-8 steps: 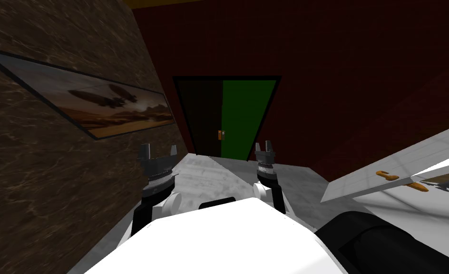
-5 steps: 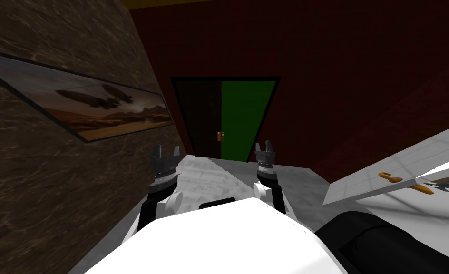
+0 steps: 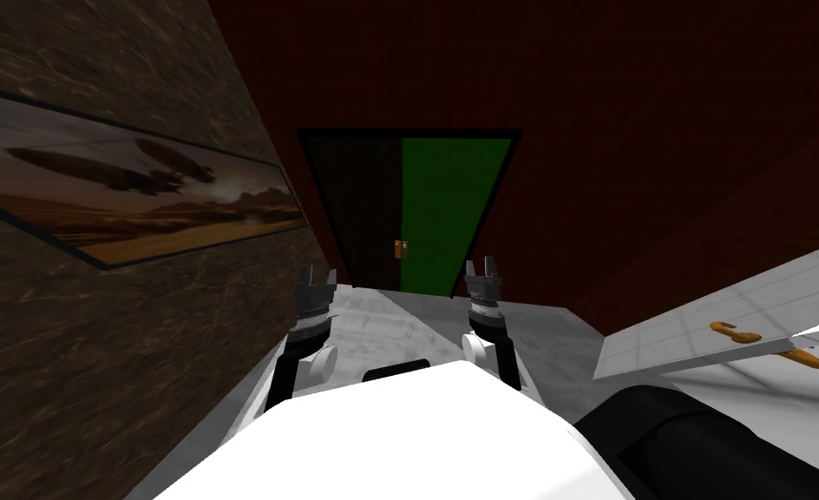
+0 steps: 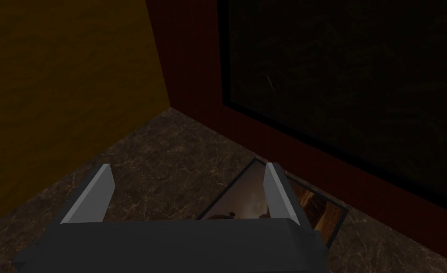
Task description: Pull the door open
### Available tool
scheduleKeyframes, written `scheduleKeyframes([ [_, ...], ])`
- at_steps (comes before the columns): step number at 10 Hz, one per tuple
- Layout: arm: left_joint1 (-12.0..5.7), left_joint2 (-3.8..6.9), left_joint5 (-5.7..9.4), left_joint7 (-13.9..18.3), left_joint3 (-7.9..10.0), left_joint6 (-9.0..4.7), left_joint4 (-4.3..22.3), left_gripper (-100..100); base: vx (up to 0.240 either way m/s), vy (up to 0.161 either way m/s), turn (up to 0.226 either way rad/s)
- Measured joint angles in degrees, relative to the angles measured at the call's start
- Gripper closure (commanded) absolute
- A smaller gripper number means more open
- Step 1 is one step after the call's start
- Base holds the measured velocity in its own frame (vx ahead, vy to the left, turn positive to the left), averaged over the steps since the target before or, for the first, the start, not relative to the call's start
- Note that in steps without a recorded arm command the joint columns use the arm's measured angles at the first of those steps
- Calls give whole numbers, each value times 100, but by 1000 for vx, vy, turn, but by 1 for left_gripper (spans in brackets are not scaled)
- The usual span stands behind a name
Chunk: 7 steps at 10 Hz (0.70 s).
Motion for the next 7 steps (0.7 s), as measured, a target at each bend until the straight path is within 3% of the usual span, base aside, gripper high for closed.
scheduleKeyframes([
  [2, -183, 72, -4, 1, -14, 40, 375, -100, 139, -36, -41],
  [4, -343, 190, 20, 38, 7, 165, 670, -100, 137, -31, -30],
  [7, -555, 257, 16, 38, -12, 324, 1018, -100, 97, -24, -30],
])
